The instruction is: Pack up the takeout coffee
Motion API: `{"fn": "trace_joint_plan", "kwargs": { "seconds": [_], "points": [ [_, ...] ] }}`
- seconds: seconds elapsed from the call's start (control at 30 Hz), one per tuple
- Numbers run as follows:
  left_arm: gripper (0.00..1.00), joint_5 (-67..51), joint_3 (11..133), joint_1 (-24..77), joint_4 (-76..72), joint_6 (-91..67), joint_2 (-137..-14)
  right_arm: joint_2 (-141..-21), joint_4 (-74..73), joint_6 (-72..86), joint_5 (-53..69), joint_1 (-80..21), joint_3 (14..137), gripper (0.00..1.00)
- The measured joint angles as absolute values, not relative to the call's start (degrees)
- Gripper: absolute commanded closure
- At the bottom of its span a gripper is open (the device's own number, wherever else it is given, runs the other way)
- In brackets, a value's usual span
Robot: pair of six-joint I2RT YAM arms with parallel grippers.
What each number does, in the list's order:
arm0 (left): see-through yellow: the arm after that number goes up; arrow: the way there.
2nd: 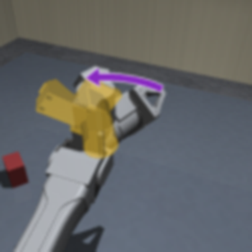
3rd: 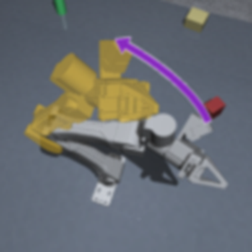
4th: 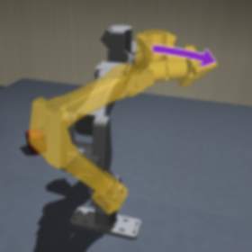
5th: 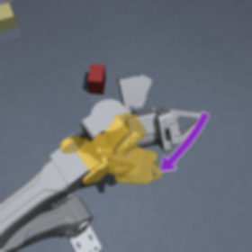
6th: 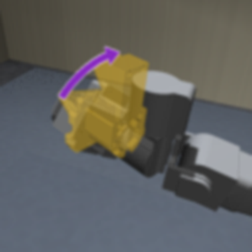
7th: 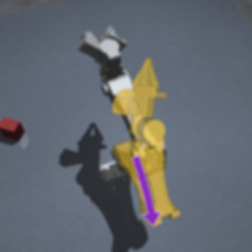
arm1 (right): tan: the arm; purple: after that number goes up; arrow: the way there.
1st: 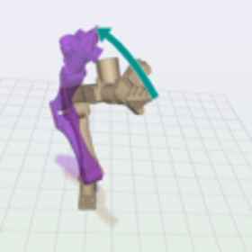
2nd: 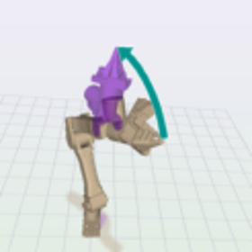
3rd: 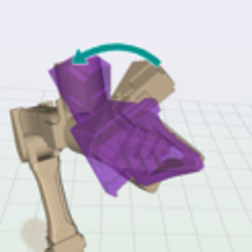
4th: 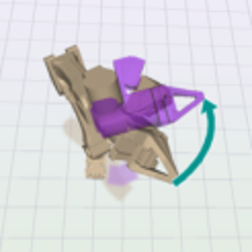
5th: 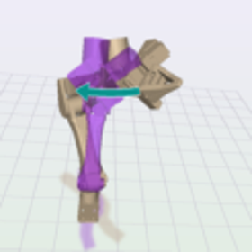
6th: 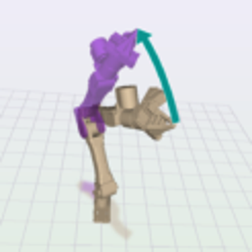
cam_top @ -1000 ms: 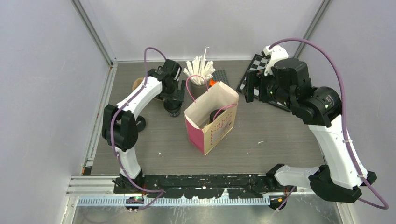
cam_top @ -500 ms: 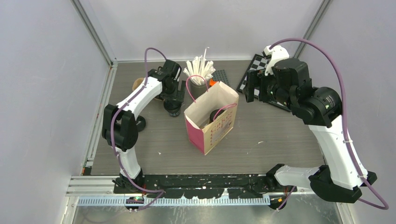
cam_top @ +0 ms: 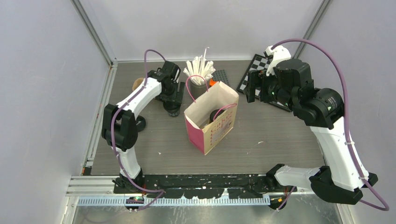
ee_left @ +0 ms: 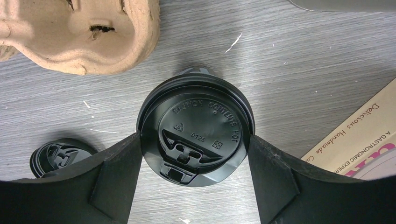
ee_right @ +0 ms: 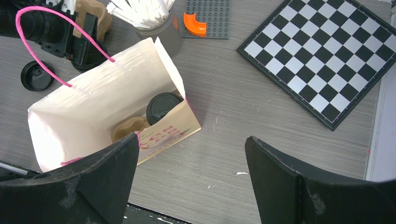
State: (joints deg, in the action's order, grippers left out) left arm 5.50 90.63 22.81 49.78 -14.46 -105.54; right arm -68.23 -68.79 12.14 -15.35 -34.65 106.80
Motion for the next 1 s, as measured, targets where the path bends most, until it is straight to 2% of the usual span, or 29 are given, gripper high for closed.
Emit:
{"fn": "trace_joint_plan", "kwargs": {
  "seconds": [0.2,0.4,0.67,0.83,1.0],
  "points": [
    [0.31,4.78,90.67,22.79,50.17,-14.50,-105.51,-68.25,-68.75,11.81,-15.33,-34.65,106.80,0.12],
    [0.34,3.70,90.41,22.79,53.39,-15.20,-104.12,-68.20,-68.36,11.09,-15.33,-34.65,106.69,0.12],
    [0.38,2.61,78.78,23.90,56.29,-20.47,-88.64,-66.17,-66.35,10.81,-15.16,-34.65,102.74,0.12],
    [0.38,4.21,72.25,29.54,58.11,-26.33,-80.79,-64.82,-64.86,10.70,-14.44,-34.65,101.73,0.12],
    [0.38,7.14,67.81,38.13,59.20,-33.80,-78.67,-64.07,-64.03,10.17,-12.58,-34.65,101.27,0.12]
  ]
}}
